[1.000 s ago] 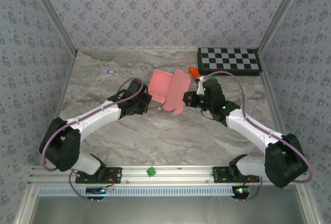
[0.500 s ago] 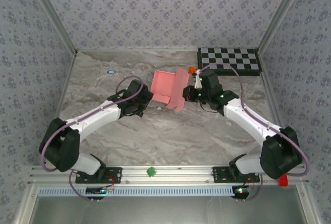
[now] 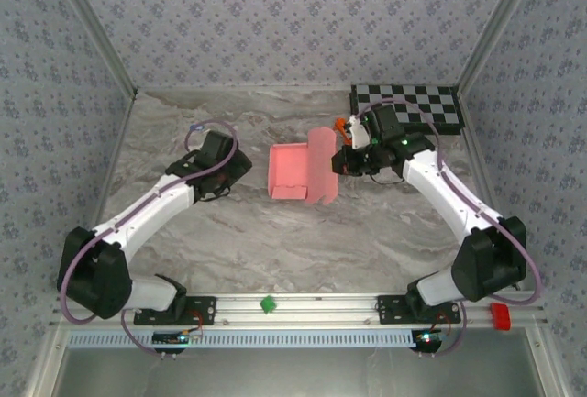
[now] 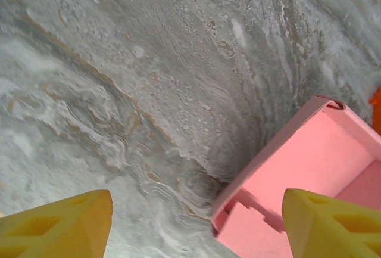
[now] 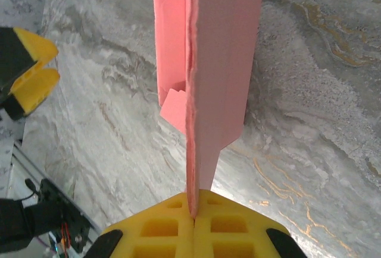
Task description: Fold the paper box
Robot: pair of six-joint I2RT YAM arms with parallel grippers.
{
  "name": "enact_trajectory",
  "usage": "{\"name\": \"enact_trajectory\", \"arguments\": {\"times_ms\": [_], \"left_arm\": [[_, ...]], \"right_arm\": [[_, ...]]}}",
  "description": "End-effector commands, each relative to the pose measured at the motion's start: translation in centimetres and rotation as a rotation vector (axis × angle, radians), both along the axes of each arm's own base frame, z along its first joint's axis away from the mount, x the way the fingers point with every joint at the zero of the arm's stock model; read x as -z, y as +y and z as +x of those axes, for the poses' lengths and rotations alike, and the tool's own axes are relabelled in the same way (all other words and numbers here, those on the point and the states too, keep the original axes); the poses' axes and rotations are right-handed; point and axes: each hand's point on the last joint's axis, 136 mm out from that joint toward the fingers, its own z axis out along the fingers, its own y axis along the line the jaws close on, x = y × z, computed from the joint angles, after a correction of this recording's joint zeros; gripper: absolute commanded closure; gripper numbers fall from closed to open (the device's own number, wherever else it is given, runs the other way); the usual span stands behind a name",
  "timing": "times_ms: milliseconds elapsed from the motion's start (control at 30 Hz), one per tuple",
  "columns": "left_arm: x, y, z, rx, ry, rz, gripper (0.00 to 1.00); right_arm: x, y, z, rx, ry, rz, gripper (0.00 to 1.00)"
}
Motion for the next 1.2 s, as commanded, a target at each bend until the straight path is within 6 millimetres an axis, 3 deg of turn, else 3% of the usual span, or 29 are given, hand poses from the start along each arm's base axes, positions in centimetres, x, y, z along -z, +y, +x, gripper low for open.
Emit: {"name": "enact_trajectory", "arguments": {"times_ms": [0, 167, 667, 1167], "left_arm": [[-2.1, -0.7, 0.1, 0.198, -0.051, 0.038, 0.25], [-2.8, 0.9, 0.3, 0.244, -0.095, 0.136, 0.25], [-1.4, 4.2, -0.7, 0.188, -0.047, 0.117, 0.25], [-0.6, 5.1, -1.4, 0.153, -0.038, 0.091, 0.25]], "right_arm": [[-0.2, -0.1, -1.7, -0.127, 0.042, -0.031, 1.00], [-0.4, 0.2, -2.0, -0.197, 0.061, -0.067, 1.00], [1.4, 0.4, -1.2, -0.579, 0.067, -0.401, 1.00], [1.6, 1.4, 3.5, -0.841, -0.316, -0.983, 1.00]]}}
